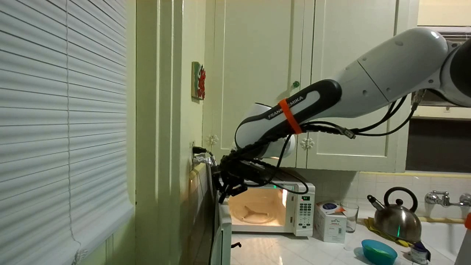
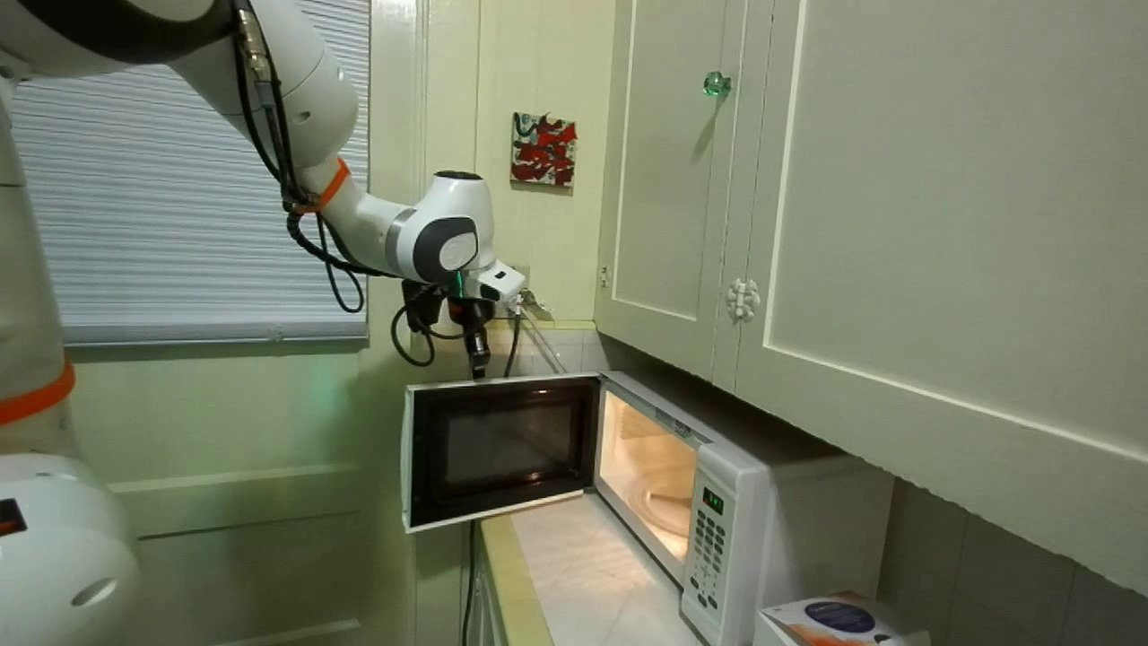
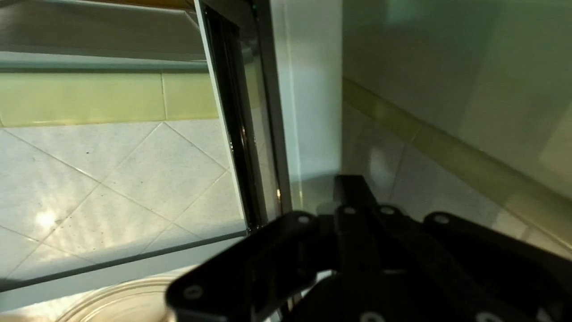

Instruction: Close the microwave door.

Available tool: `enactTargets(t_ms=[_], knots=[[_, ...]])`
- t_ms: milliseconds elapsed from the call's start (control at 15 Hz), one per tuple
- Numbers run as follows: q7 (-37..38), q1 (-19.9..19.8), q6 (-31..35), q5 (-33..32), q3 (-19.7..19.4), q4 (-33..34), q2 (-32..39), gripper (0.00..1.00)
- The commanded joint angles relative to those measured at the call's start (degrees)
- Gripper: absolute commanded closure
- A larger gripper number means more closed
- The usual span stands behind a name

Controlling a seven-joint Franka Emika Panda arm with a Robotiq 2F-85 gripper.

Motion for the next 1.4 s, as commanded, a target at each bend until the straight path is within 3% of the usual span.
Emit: enactTargets(t_ms=[0,267,533,733,1133,1333], knots=[[3.4,-0.8,-2.9,-0.1,-1.4,-4.2,-5.7,1.00],[-1.0,1.1,-2.8,4.5,-2.7,-4.7,-8.2,1.00],[-6.8,5.6,-1.1,17.6,-3.3,-4.2,-7.5,1.00],[-9.1,6.1,0.7,22.1,-3.1,-5.8,-6.7,1.00],[-12.1,5.5,2.6,24.3,-3.0,-8.5,-4.9,1.00],[-11.0,4.4,2.3,22.1,-2.4,-9.2,-4.9,1.00]])
